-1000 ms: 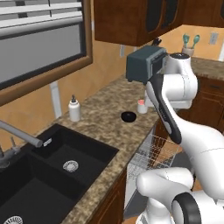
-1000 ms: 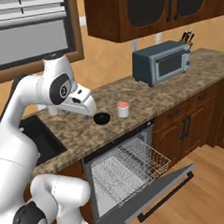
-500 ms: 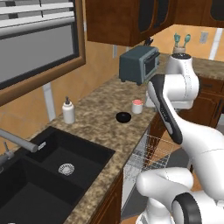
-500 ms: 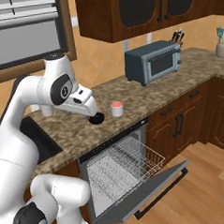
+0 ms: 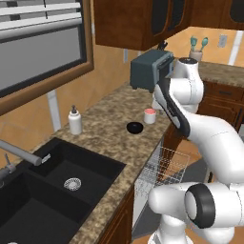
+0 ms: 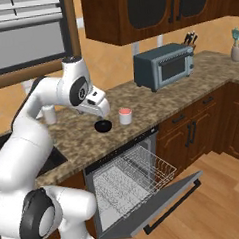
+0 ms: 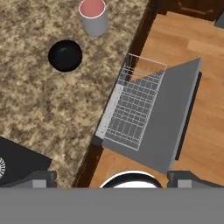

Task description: Pick up the cup and bowl from the counter, place them in the dishwasher, and close the dishwasher door.

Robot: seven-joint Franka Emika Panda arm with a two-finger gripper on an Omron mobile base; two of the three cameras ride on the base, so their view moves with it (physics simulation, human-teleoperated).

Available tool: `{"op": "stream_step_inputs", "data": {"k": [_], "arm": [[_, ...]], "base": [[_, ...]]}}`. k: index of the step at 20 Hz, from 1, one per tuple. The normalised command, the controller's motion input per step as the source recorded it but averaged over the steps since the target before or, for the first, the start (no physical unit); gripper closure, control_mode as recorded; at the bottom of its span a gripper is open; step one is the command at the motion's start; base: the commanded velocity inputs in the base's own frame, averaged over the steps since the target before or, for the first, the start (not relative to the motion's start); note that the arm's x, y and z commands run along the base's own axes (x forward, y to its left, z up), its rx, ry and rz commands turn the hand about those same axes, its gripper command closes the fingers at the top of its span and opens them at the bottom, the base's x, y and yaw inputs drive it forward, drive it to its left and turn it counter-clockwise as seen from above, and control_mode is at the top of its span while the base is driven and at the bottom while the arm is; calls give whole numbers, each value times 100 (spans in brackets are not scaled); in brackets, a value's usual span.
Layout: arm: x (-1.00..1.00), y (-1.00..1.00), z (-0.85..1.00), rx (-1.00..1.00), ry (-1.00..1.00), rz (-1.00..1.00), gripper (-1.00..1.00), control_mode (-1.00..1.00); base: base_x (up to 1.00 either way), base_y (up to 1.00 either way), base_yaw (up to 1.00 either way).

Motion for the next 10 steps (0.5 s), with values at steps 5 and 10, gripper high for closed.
{"op": "stream_step_inputs", "data": {"k": [5,10], "arm": [[100,-21,-50,11,0,0,-100,-100],[90,-26,-52,2,-3,-1,-100,-100]], "base": [[0,0,0],[0,0,0]]}}
